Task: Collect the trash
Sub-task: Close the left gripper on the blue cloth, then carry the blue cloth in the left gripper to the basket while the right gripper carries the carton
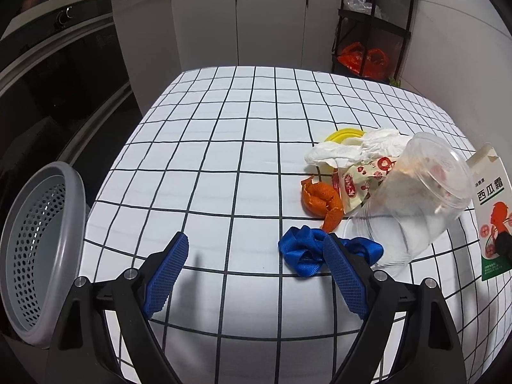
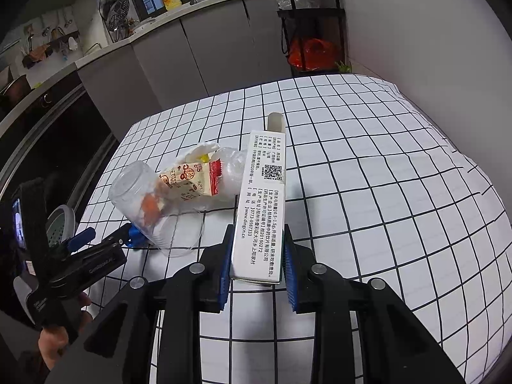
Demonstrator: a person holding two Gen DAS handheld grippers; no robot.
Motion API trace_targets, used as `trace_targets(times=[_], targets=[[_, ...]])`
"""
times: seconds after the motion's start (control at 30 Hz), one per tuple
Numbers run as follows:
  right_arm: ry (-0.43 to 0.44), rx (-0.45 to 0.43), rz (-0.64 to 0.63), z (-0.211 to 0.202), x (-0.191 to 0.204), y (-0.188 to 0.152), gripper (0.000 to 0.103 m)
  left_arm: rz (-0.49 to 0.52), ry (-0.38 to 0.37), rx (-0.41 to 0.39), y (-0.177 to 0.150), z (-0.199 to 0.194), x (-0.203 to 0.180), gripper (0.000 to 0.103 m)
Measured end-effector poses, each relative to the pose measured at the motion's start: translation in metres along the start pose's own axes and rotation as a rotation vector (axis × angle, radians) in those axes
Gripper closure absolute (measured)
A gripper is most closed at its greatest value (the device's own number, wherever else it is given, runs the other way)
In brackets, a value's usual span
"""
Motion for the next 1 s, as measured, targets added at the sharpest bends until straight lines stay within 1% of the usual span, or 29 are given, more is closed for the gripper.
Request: trace_targets(times=[0.13,0.2,0.27,0.3,0.33,0.37,0.4,0.43,0.47,0.5,0.57,0.7,0.87,1.0], targets=[[0.002,0.007,-0.001,0.002,0.0,0.0,0.076,0.002,-0.018,0.004,0.0,0.004,-0.001,0.02],[0.003,0.008,-0.002,0.003,-0.001,0.0,0.076,0.005,-0.041,0.011,0.0,0.006,-0.001,0.025],[0.002,0.007,-0.003,0.003,0.0,0.0,0.076,0.007,-0.073,0.023,-0.002,0.007,-0.002,0.033],[0.002,0.005,-0.002,0.003,0.0,0.0,0.076,0.008,-0.086,0.028,-0.003,0.008,-0.002,0.035],[0.002,0.004,-0.001,0.002,-0.001,0.0,0.076,0.011,-0.098,0.031,-0.004,0.008,-0.003,0.041],[0.002,0.003,0.001,0.002,-0.001,0.0,0.076,0.014,-0.118,0.036,-0.005,0.008,-0.003,0.05],[0.002,0.003,0.001,0.002,-0.001,0.0,0.076,0.018,-0.137,0.042,-0.006,0.008,-0.005,0.055],[0.001,0.003,0.001,0.002,-0.001,-0.001,0.076,0.023,-0.155,0.049,-0.006,0.008,-0.006,0.066],[0.0,0.003,0.001,0.002,-0.001,-0.001,0.076,0.03,-0.169,0.057,-0.007,0.008,-0.008,0.08],[-0.001,0.003,0.001,0.002,-0.001,-0.001,0.076,0.038,-0.178,0.063,-0.007,0.008,-0.01,0.087],[-0.002,0.003,0.0,0.002,0.0,-0.001,0.076,0.047,-0.172,0.062,-0.01,0.007,-0.014,0.093],[-0.001,-0.003,0.001,0.0,-0.001,-0.001,0.076,0.057,-0.169,0.04,-0.013,-0.001,-0.014,0.097],[-0.001,-0.005,0.0,0.0,-0.001,-0.001,0.076,0.063,-0.167,0.01,-0.014,-0.014,-0.011,0.097],[-0.001,-0.007,0.001,0.0,-0.001,-0.001,0.076,0.06,-0.164,0.006,-0.014,-0.017,-0.009,0.097]])
Point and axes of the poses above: each gripper's, at about its wrist camera, not at the fingertips, and z roughly the way its jaws point, x to its left, y to its top, the point moved 2 cm from there along z, roughly the way its jaws point, and after that the axes turned 14 degrees about x, right-handed, at the moved point
